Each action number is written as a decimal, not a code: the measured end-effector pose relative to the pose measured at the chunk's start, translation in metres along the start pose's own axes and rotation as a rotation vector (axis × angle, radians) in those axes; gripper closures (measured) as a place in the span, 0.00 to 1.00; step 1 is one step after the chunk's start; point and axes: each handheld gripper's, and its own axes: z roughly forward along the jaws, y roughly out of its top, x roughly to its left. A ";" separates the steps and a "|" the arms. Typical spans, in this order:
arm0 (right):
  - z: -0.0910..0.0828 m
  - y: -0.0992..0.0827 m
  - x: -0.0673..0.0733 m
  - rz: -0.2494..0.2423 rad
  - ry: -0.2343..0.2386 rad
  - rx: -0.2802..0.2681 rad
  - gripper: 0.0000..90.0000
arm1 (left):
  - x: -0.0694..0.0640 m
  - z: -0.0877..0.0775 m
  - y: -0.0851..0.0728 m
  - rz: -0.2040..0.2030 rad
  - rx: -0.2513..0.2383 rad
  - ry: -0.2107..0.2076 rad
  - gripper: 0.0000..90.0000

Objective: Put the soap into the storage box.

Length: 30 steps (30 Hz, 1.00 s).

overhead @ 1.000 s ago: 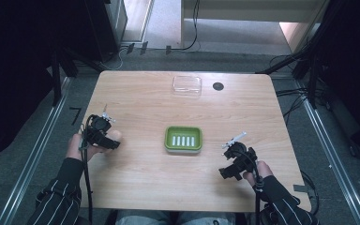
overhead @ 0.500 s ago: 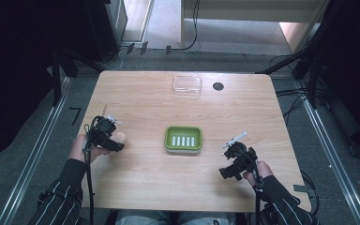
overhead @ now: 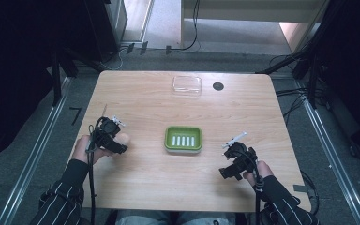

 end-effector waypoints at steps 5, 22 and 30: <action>0.000 0.000 0.000 0.000 0.002 0.001 0.16 | -0.003 0.000 0.002 0.019 0.005 -0.002 0.37; 0.000 0.000 0.000 -0.003 0.003 0.002 0.16 | -0.017 0.001 0.014 0.080 0.017 -0.019 0.37; 0.000 -0.001 0.000 -0.004 0.002 0.003 0.16 | -0.022 -0.002 0.021 0.094 0.006 -0.021 0.37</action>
